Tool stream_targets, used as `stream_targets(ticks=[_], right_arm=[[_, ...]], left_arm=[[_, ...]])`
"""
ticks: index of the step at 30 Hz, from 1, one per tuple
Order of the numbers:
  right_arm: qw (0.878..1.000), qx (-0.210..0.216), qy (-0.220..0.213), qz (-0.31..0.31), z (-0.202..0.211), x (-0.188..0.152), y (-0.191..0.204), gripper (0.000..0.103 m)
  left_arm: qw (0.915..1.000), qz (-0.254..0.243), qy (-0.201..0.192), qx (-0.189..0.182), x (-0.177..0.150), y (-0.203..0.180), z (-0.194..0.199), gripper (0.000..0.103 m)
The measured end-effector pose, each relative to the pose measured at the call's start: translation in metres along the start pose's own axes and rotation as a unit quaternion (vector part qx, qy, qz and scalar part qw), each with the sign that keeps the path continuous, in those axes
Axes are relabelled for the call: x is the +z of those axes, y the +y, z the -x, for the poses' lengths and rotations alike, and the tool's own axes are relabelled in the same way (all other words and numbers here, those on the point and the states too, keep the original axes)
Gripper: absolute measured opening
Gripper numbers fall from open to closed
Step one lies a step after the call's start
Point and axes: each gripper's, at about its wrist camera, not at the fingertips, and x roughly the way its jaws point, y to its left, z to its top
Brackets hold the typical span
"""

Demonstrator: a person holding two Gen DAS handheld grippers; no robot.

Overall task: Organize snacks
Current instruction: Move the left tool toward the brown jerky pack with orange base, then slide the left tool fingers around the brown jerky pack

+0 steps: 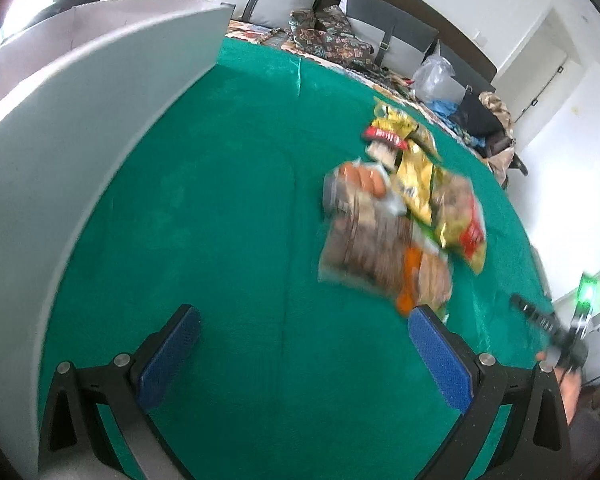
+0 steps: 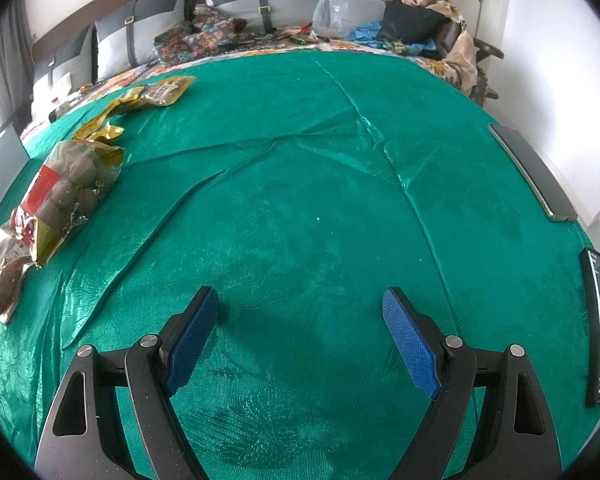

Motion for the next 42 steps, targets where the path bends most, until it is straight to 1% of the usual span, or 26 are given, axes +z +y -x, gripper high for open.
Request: stream_targets(ticks=[3,4,6,9,11,12,15,18,20,21,24,25,27,29,30,31,32,34,36,37,39,40,42], right_arm=[[1.000,0.000,0.000,0.000,0.000,0.000,0.000,0.087],[1.000,0.000,0.000,0.000,0.000,0.000,0.000,0.087],[1.000,0.000,0.000,0.000,0.000,0.000,0.001,0.087],[1.000,0.000,0.000,0.000,0.000,0.000,0.001,0.087],[1.000,0.000,0.000,0.000,0.000,0.000,0.001,0.087],[1.000,0.000,0.000,0.000,0.000,0.000,0.000,0.087],[1.000,0.000,0.000,0.000,0.000,0.000,0.000,0.087],[1.000,0.000,0.000,0.000,0.000,0.000,0.000,0.087],[1.000,0.000,0.000,0.000,0.000,0.000,0.001,0.087],[1.000,0.000,0.000,0.000,0.000,0.000,0.000,0.087],[1.000,0.000,0.000,0.000,0.000,0.000,0.000,0.087],[1.000,0.000,0.000,0.000,0.000,0.000,0.000,0.087],[1.000,0.000,0.000,0.000,-0.001,0.000,0.000,0.087],[1.000,0.000,0.000,0.000,-0.001,0.000,0.000,0.087],[1.000,0.000,0.000,0.000,-0.001,0.000,0.000,0.087],[1.000,0.000,0.000,0.000,-0.001,0.000,0.000,0.087],[1.000,0.000,0.000,0.000,-0.001,0.000,0.000,0.087],[1.000,0.000,0.000,0.000,-0.001,0.000,0.000,0.087],[1.000,0.000,0.000,-0.001,-0.001,0.000,0.000,0.087],[1.000,0.000,0.000,-0.001,-0.001,0.000,0.000,0.087],[1.000,0.000,0.000,-0.001,-0.001,0.000,0.000,0.087],[1.000,0.000,0.000,-0.001,-0.001,0.000,0.000,0.087],[1.000,0.001,0.000,-0.001,-0.001,0.000,0.000,0.087]], left_arm=[[0.9993,-0.030,0.022,-0.001,0.028,-0.019,-0.008,0.102],[0.9983,-0.050,0.029,0.006,0.039,-0.034,-0.014,0.102],[0.9966,-0.071,0.034,0.025,0.056,-0.054,-0.024,0.102],[0.9956,-0.085,0.032,0.022,0.070,-0.080,-0.034,0.102],[0.9926,-0.105,0.041,0.048,0.074,-0.101,-0.045,0.102],[0.9906,-0.113,0.042,0.064,0.072,-0.110,-0.049,0.102],[0.9909,-0.111,0.044,0.063,0.065,-0.117,-0.052,0.102],[0.9906,-0.106,0.048,0.072,0.051,-0.111,-0.049,0.102],[0.9882,-0.102,0.038,0.108,0.046,-0.096,-0.042,0.099],[0.9860,-0.094,0.033,0.134,0.045,-0.086,-0.036,0.097],[0.9797,-0.092,0.025,0.177,0.042,-0.071,-0.025,0.096],[0.9768,-0.102,0.024,0.187,0.038,-0.070,-0.022,0.096],[0.9667,-0.147,0.032,0.207,0.025,-0.080,-0.026,0.096],[0.9595,-0.180,0.040,0.213,0.015,-0.092,-0.035,0.096],[0.9577,-0.191,0.044,0.211,0.009,-0.101,-0.042,0.096],[0.9576,-0.193,0.043,0.209,0.007,-0.109,-0.048,0.096],[0.9595,-0.192,0.039,0.202,0.005,-0.117,-0.051,0.096],[0.9703,-0.179,0.049,0.155,0.003,-0.137,-0.063,0.096],[0.9746,-0.181,0.065,0.115,0.002,-0.158,-0.074,0.096],[0.9745,-0.186,0.065,0.108,0.002,-0.164,-0.073,0.096],[0.9762,-0.184,0.048,0.104,0.010,-0.166,-0.066,0.096],[0.9789,-0.170,0.042,0.106,0.018,-0.157,-0.061,0.096],[0.9856,-0.110,0.038,0.123,0.041,-0.125,-0.053,0.096]])
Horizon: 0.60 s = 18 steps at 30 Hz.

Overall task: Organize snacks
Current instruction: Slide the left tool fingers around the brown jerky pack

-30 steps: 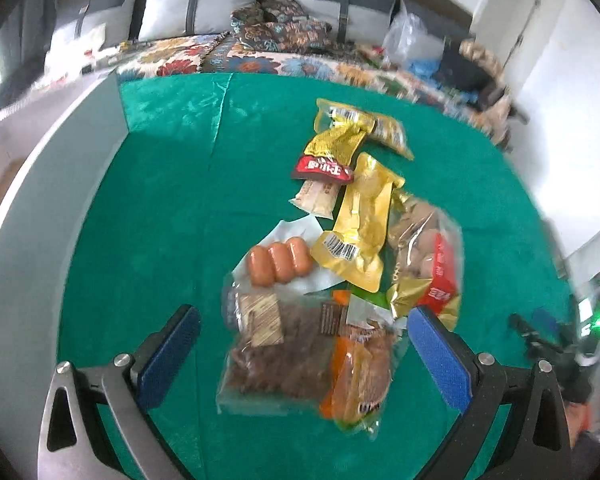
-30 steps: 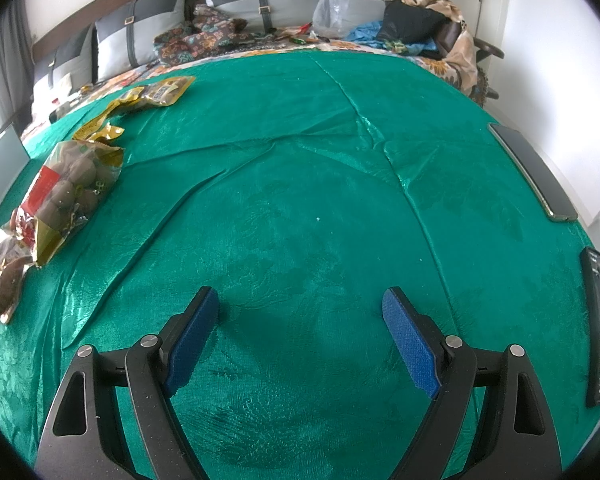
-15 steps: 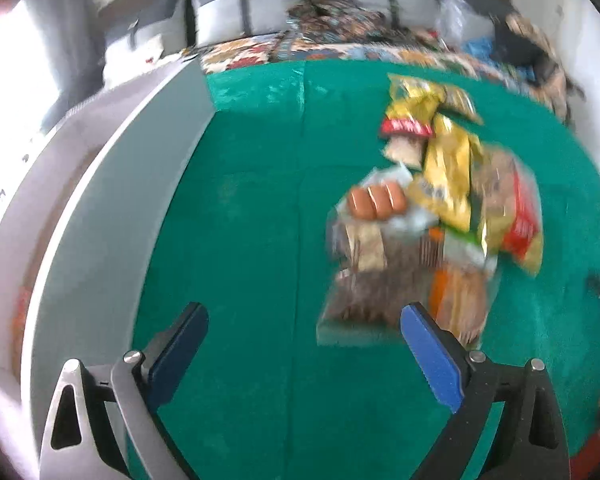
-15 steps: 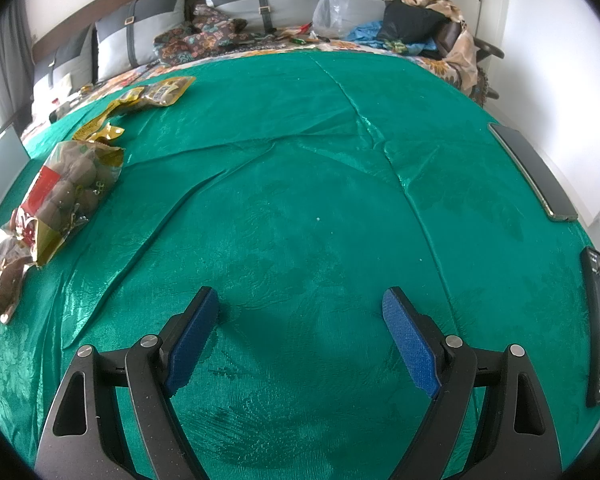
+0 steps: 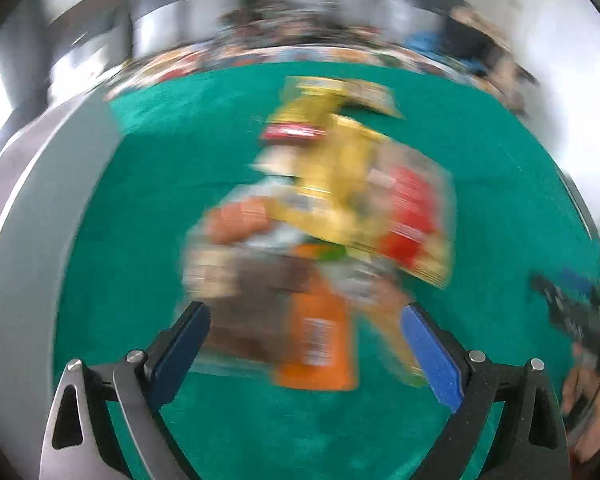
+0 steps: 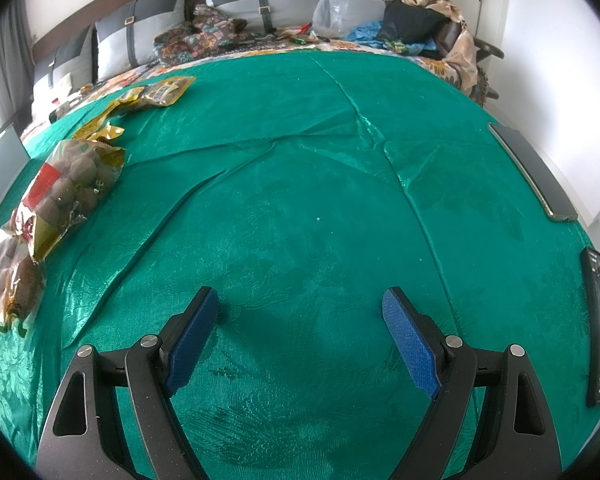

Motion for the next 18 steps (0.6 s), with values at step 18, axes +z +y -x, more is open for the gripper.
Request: stream_targets(ticks=[18], right_arm=[[1.000,0.000,0.000,0.000,0.000,0.000,0.000,0.087]], left_arm=[[0.9901,-0.041,0.087,0.102,0.005,0.032,-0.039,0.101]])
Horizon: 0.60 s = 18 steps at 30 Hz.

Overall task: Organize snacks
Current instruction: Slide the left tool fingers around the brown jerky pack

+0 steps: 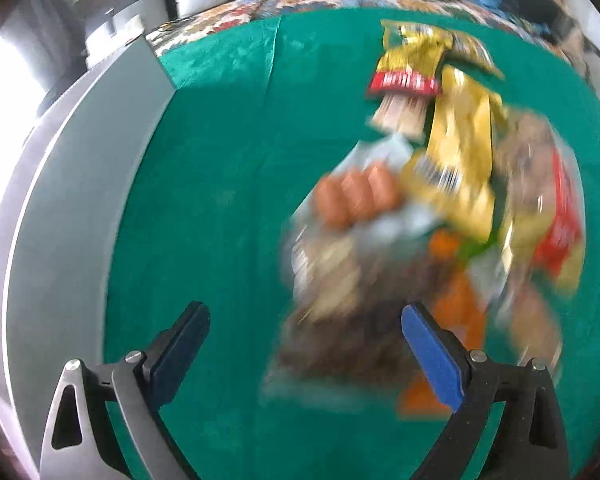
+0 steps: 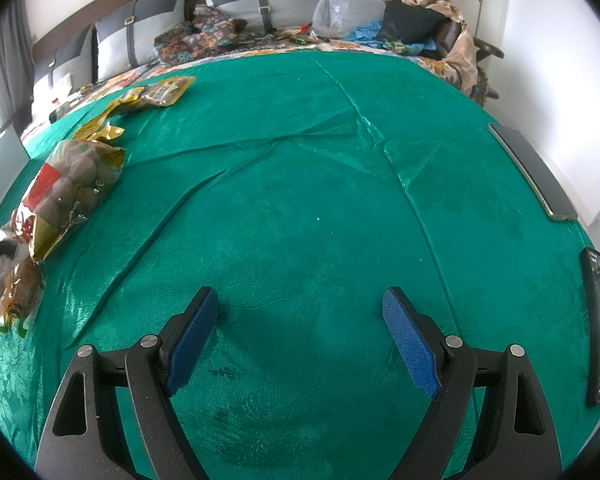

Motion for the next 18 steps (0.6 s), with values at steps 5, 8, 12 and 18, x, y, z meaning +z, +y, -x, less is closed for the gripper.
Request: stream_targets(ticks=[5,8,12,18], right_arm=[[1.000,0.000,0.000,0.000,0.000,0.000,-0.001,0.087],[1.000,0.000,0.000,0.000,0.000,0.000,-0.001,0.087],[1.000,0.000,0.000,0.000,0.000,-0.001,-0.001,0.087],[1.000,0.001,0.000,-0.001,0.000,-0.001,-0.001,0.087]], left_arm=[[0.9942,0.081,0.030,-0.065,-0.017,0.047,0.009,0.100],[0.9557,0.233,0.066,-0.167,-0.024,0.060,0.008,0.100],[0.9268,0.315,0.099,-0.178,-0.023,0.041,-0.005,0.100],[0.8828,0.444,0.098,-0.117,-0.011,0.034,-0.017,0.102]])
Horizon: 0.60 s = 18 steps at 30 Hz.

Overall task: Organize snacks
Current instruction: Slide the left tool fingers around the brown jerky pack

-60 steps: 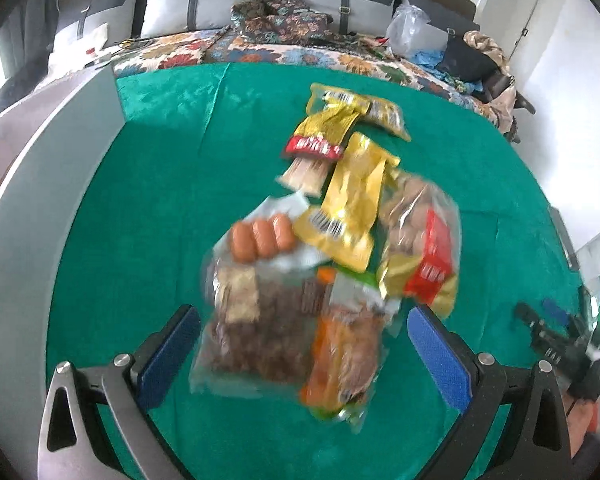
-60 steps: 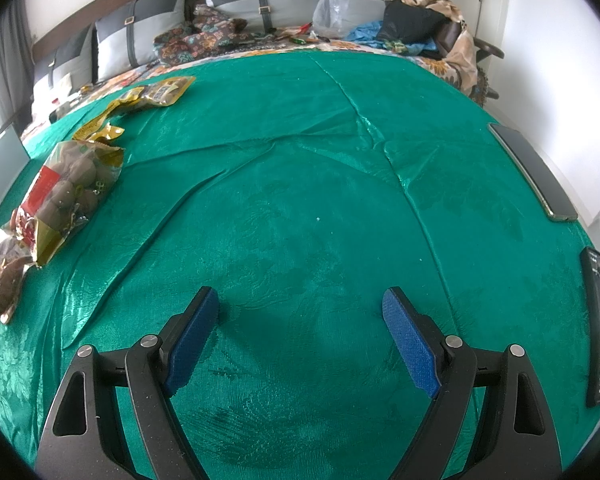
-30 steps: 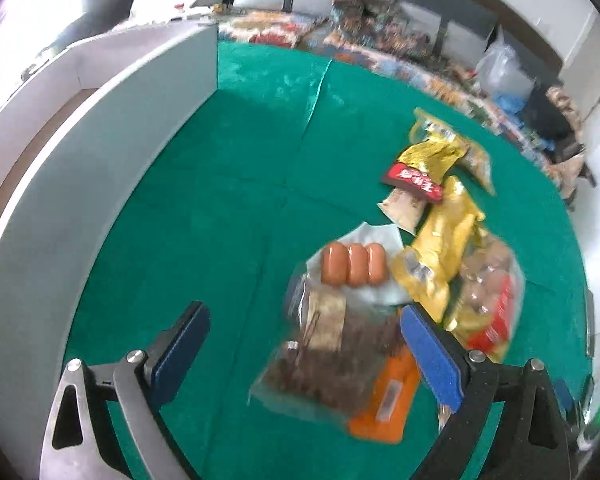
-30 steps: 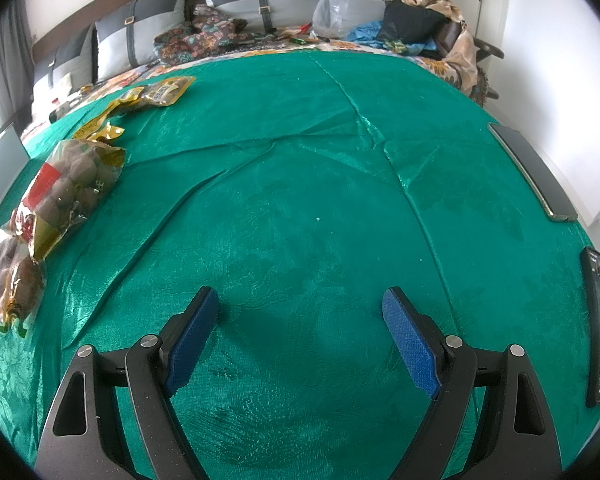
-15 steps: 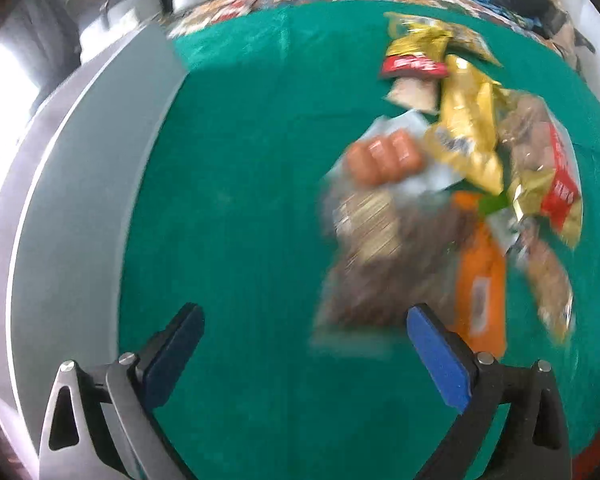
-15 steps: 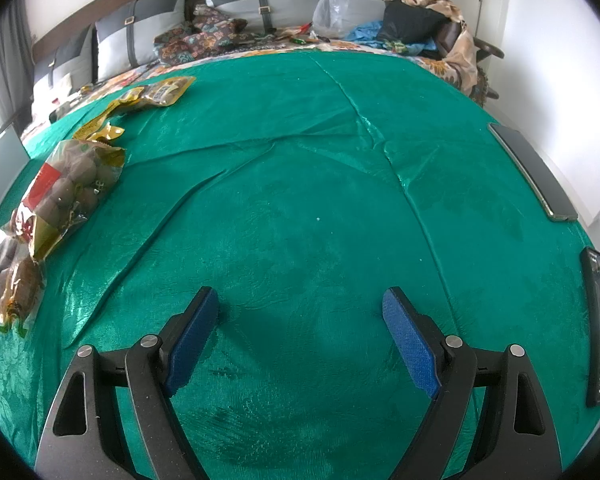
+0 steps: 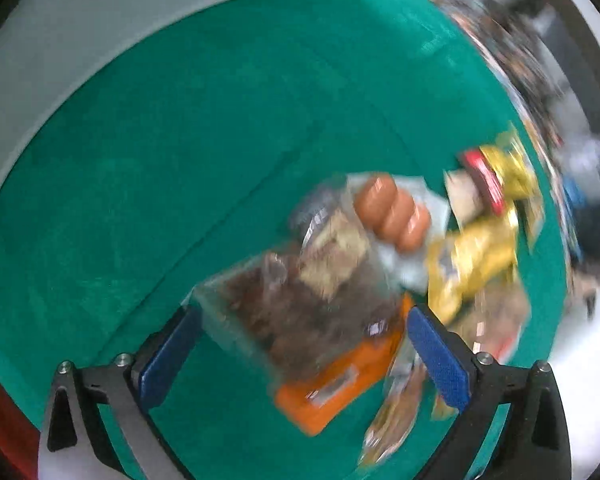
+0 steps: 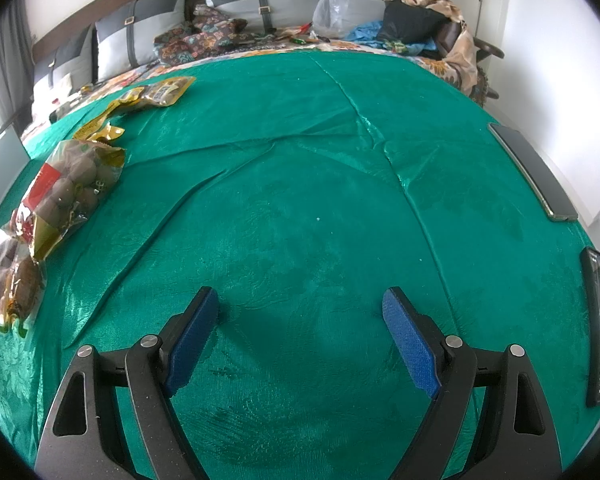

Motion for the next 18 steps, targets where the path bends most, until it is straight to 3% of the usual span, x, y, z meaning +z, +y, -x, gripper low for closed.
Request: stream_targets(ticks=[2,5,9,12,14,16,18], right_arm=[[1.000,0.000,0.000,0.000,0.000,0.000,0.000,0.087],[1.000,0.000,0.000,0.000,-0.001,0.001,0.002,0.087],[1.000,0.001,0.000,0.000,-0.001,0.001,0.001,0.087],[1.000,0.002,0.000,-0.001,-0.001,0.001,0.001,0.087],[1.000,0.002,0.000,-0.002,-0.002,0.002,0.002,0.087],[1.000,0.002,0.000,-0.001,-0.002,0.002,0.002,0.087],[1.000,0.002,0.000,-0.001,-0.002,0.001,0.001,0.087]], left_arm=[[0.9987,0.029,-0.021,0.036,0.000,-0.008,-0.004,0.102],[0.9921,0.009,-0.056,0.111,-0.009,-0.026,-0.013,0.103],[0.9860,-0.002,-0.105,0.129,-0.023,-0.033,-0.015,0.103],[0.9846,-0.073,-0.097,0.126,-0.028,-0.037,-0.018,0.103],[0.9790,-0.150,-0.082,0.111,-0.029,-0.041,-0.020,0.103],[0.9691,-0.216,-0.067,0.098,-0.029,-0.036,-0.018,0.103],[0.9521,-0.290,-0.051,0.082,-0.032,-0.026,-0.015,0.103]])
